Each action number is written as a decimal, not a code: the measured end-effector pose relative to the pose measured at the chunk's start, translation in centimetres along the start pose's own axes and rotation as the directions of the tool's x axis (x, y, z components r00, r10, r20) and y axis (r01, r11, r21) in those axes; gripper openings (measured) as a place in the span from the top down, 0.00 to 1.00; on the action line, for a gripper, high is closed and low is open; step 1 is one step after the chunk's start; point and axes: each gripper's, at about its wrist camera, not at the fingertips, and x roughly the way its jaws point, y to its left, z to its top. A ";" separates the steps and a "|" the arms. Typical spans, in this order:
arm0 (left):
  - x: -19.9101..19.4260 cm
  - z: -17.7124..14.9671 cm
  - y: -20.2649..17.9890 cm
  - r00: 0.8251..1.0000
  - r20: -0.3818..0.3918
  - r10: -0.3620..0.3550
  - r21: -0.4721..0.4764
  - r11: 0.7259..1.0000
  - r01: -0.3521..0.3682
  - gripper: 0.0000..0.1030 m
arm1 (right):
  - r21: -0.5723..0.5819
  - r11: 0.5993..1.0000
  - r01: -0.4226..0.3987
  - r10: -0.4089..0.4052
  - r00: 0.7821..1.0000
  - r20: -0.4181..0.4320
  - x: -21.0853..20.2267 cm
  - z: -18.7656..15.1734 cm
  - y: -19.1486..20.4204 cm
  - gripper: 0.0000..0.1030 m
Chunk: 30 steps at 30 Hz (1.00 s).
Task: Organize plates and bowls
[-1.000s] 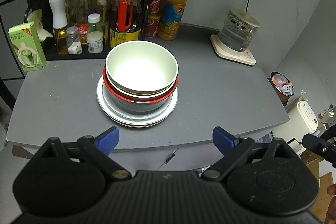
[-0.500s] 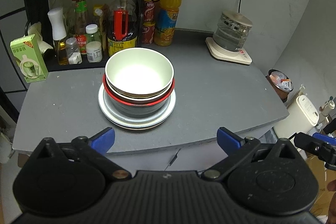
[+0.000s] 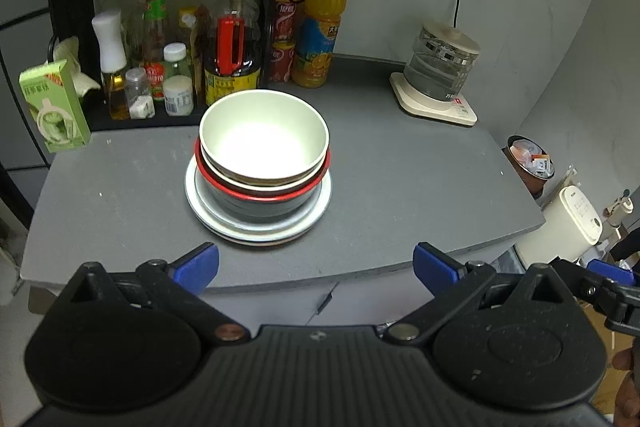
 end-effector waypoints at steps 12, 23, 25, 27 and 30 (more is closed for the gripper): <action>0.1 -0.5 -0.3 1.000 -0.014 0.007 0.030 1.000 -0.007 0.01 | -0.014 1.000 0.010 -0.010 1.000 -0.003 0.1 0.0 0.5 0.00; 0.0 -0.4 0.2 1.000 -0.011 0.004 0.034 0.999 -0.003 0.01 | -0.023 1.000 0.014 -0.014 1.000 -0.001 0.1 -0.1 1.1 0.00; 0.1 -0.4 0.3 1.000 -0.008 0.007 0.039 0.999 -0.007 0.01 | -0.025 1.000 0.014 -0.014 1.000 -0.002 0.2 0.0 1.1 0.00; 0.1 -0.4 0.4 1.000 -0.007 0.007 0.042 0.999 -0.007 0.01 | -0.025 1.000 0.016 -0.016 1.000 -0.002 0.2 0.0 1.1 0.00; 0.2 -0.3 0.5 1.000 -0.007 0.003 0.044 0.999 -0.003 0.01 | -0.022 1.000 0.015 -0.015 1.000 -0.001 0.3 0.0 1.1 0.00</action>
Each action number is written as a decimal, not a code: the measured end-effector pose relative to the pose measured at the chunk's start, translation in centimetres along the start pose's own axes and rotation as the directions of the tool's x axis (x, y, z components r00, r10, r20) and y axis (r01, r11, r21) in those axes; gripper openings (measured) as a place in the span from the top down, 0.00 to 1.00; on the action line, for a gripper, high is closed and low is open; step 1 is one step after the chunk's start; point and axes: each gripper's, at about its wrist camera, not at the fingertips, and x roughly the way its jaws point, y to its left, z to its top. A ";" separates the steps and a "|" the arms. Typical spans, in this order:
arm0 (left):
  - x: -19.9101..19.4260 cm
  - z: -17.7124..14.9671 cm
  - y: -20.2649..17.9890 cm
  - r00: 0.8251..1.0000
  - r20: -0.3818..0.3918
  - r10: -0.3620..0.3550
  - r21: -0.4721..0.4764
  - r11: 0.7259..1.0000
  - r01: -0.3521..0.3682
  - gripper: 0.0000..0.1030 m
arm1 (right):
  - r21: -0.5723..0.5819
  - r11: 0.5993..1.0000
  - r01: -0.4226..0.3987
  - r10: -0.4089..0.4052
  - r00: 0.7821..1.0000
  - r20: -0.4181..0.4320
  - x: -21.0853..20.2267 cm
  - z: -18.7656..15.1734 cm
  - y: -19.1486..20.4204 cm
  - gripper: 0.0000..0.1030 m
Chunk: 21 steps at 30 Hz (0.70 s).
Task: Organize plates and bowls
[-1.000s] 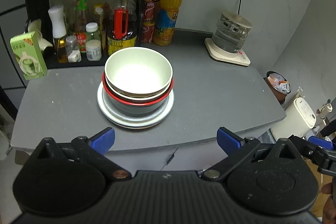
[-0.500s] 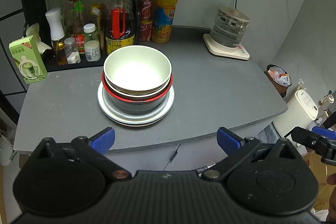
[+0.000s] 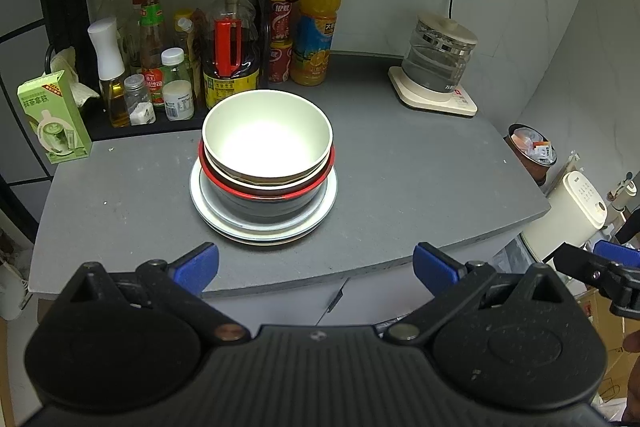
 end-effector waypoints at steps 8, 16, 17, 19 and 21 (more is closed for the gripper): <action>0.1 0.0 0.0 1.000 -0.001 0.002 0.004 1.000 -0.002 0.01 | 0.001 1.000 0.002 -0.002 1.000 -0.002 0.4 -0.1 0.2 0.00; 0.3 0.0 0.1 1.000 -0.009 0.008 0.009 1.000 -0.008 0.01 | 0.001 1.000 0.008 -0.008 1.000 -0.008 0.5 -0.1 0.1 0.00; 0.4 0.0 0.1 1.000 -0.011 0.008 0.009 1.000 -0.008 0.01 | 0.001 1.000 0.008 -0.008 1.000 -0.007 0.5 -0.2 0.1 0.00; 0.4 0.0 0.2 1.000 -0.014 0.006 0.011 1.000 -0.006 0.01 | 0.002 1.000 0.009 -0.009 1.000 -0.006 0.4 -0.2 0.1 0.00; 0.4 0.0 0.1 1.000 -0.015 0.004 0.013 1.000 -0.004 0.01 | 0.002 1.000 0.010 -0.010 1.000 -0.007 0.4 -0.2 0.0 0.00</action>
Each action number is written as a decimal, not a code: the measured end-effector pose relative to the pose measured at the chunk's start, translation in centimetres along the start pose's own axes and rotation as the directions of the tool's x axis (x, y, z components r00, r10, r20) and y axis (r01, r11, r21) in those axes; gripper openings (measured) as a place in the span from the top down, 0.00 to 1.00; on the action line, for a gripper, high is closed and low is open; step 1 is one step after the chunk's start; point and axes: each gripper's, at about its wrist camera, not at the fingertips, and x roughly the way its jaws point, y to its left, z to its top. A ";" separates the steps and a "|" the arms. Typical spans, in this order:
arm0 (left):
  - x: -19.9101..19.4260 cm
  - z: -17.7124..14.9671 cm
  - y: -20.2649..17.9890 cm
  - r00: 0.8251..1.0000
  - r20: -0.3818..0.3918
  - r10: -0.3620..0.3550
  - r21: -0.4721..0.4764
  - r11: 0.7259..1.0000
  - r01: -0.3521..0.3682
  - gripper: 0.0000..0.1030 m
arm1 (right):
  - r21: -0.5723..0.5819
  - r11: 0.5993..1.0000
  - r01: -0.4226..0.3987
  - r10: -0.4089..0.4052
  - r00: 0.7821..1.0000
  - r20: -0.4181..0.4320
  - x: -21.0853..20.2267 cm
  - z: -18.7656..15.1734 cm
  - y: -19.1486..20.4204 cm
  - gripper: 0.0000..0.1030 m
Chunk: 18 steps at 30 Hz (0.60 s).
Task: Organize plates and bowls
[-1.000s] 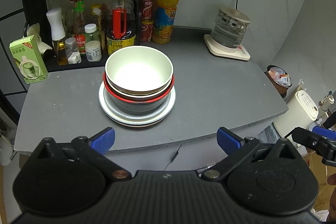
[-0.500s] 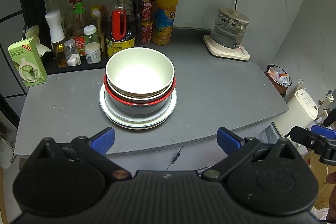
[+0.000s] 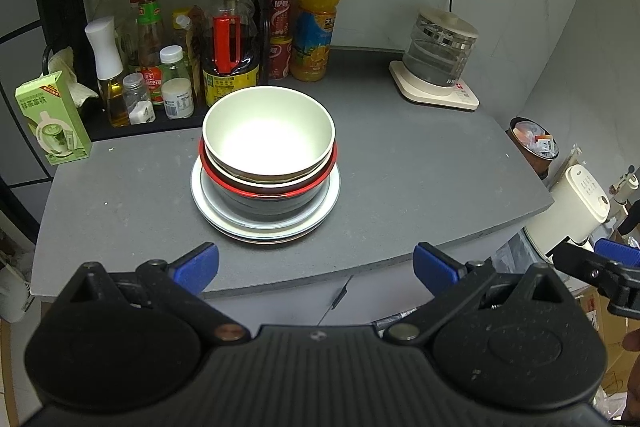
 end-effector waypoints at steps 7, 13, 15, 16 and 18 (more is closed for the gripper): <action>0.1 0.0 -0.1 1.000 -0.012 -0.007 0.001 1.000 0.007 0.01 | 0.000 1.000 -0.004 0.004 1.000 -0.009 0.1 -0.3 0.0 0.00; 0.3 -0.2 -0.5 1.000 -0.018 -0.008 -0.013 1.000 0.008 0.01 | 0.010 1.000 0.000 0.000 1.000 -0.022 0.2 -0.6 -0.4 0.00; 0.4 -0.2 -0.6 1.000 -0.023 -0.013 -0.013 1.000 0.012 0.01 | 0.014 1.000 -0.002 0.002 1.000 -0.025 0.1 -0.7 -0.6 0.00; 0.4 -0.3 -0.8 1.000 -0.025 -0.012 -0.010 1.000 0.012 0.01 | 0.014 1.000 -0.007 0.007 1.000 -0.025 0.1 -0.8 -0.6 0.00; 0.4 -0.3 -1.0 1.000 -0.024 -0.010 -0.006 1.000 0.010 0.01 | 0.020 1.000 -0.014 0.015 1.000 -0.025 0.0 -0.9 -0.7 0.00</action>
